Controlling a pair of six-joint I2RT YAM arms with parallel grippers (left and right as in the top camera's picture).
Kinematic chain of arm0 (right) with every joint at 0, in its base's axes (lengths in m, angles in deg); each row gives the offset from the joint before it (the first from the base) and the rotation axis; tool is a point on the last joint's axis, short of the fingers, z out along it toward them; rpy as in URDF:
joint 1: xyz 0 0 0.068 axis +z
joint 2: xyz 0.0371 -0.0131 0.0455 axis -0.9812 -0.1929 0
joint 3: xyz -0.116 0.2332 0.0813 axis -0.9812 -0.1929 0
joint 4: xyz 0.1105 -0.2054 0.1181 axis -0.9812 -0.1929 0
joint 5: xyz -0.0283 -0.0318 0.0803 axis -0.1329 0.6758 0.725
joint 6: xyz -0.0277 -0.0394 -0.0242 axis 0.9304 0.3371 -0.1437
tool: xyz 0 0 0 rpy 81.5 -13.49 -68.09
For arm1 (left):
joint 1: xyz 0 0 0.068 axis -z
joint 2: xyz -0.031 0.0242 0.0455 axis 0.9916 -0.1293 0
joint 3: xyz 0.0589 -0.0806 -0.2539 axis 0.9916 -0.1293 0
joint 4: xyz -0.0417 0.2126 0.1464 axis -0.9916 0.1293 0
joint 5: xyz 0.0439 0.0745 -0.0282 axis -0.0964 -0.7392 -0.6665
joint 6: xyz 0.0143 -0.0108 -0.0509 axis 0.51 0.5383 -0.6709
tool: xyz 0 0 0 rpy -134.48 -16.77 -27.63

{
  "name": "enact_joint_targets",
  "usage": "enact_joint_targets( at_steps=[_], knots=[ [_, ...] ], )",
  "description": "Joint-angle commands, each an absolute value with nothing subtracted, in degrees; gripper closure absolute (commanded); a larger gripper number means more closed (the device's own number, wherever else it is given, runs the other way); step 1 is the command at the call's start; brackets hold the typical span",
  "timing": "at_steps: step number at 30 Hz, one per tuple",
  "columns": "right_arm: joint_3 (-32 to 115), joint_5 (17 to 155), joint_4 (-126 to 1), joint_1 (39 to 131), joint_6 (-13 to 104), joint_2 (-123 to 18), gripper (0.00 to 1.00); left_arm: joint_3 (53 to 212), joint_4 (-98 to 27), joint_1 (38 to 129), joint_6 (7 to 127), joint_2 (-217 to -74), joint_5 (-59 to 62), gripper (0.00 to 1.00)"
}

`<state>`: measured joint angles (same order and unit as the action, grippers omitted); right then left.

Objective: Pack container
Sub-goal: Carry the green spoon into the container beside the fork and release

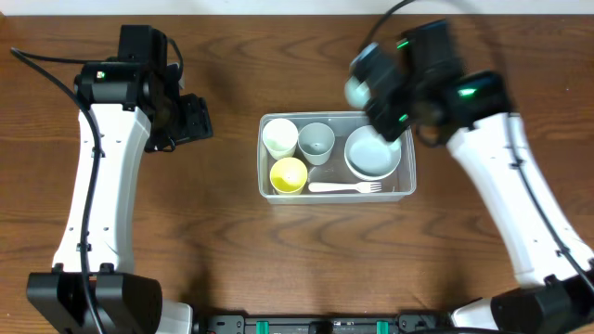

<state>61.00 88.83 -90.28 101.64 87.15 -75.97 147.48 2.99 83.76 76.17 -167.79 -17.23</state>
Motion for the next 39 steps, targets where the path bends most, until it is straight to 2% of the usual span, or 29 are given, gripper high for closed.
enact_joint_targets(
  at_steps=[1,4,11,12,13,16,19,23,27,28,30,31,32,33,36,37,39],
  knots=[
    [57.9,86.2,-90.5,105.9,98.8,-77.4,0.99,147.4,3.2,83.6,75.8,-167.3,-17.7,0.3],
    [55.0,83.9,-90.4,108.6,100.3,-78.1,0.93,147.4,3.2,83.6,75.8,-167.3,-17.7,0.3],
    [49.8,83.7,-88.0,109.5,100.2,-78.5,0.72,147.4,3.2,83.6,75.8,-167.3,-17.7,0.3],
    [49.8,83.7,-87.9,109.5,100.2,-78.5,0.66,147.4,3.2,83.6,75.8,-167.3,-17.7,0.3],
    [49.8,83.7,-87.7,109.5,100.2,-78.5,0.55,147.4,3.2,83.6,75.8,-167.3,-17.7,0.3],
    [49.8,83.7,-87.4,109.5,100.2,-78.4,0.49,147.4,3.2,83.6,75.8,-167.3,-17.7,0.3],
    [49.9,83.7,-86.4,109.4,97.9,-78.4,0.5,147.4,3.2,83.6,75.8,-167.3,-17.7,0.3],
    [50.4,79.8,-81.9,108.7,87.3,-77.9,0.5,147.4,3.3,83.6,75.8,-167.3,-17.7,0.3],
    [50.5,67.3,-75.2,105.9,69.1,-75.7,0.48,147.4,2.7,84.2,77.7,-167.3,-17.7,0.3],
    [50.5,64.9,-74.2,104.8,64.4,-75.0,0.46,147.4,2.3,84.7,79.2,-167.3,-17.8,0.3],
    [50.5,63.7,-72.6,101.2,55.6,-73.6,0.33,147.4,1.3,86.6,81.4,-167.3,-19.3,0.29],
    [50.5,64.5,-72.0,99.3,52.2,-73.2,0.25,147.4,0.7,87.8,81.8,-167.3,-21.2,0.22],
    [50.4,66.0,-71.4,97.2,49.5,-72.9,0.14,147.4,-0.1,89.1,82.2,-167.3,-23.5,0.2],
    [50.4,68.2,-70.8,95.1,47.8,-72.9,0.1,147.4,-1.2,90.5,82.5,-167.4,-25.8,0.18],
    [50.4,78.1,-69.6,88.0,47.3,-73.3,0.01,147.4,-5.2,94.6,85.3,-168.1,-29.2,0.09],
    [50.4,80.0,-69.6,86.3,47.3,-73.5,0.01,147.4,-6.3,95.6,85.9,-168.4,-29.4,0.03],
    [50.4,81.8,-69.9,83.2,47.3,-73.8,0.01,147.4,-7.8,97.1,85.8,-168.9,-29.4,0.02]
  ],
)
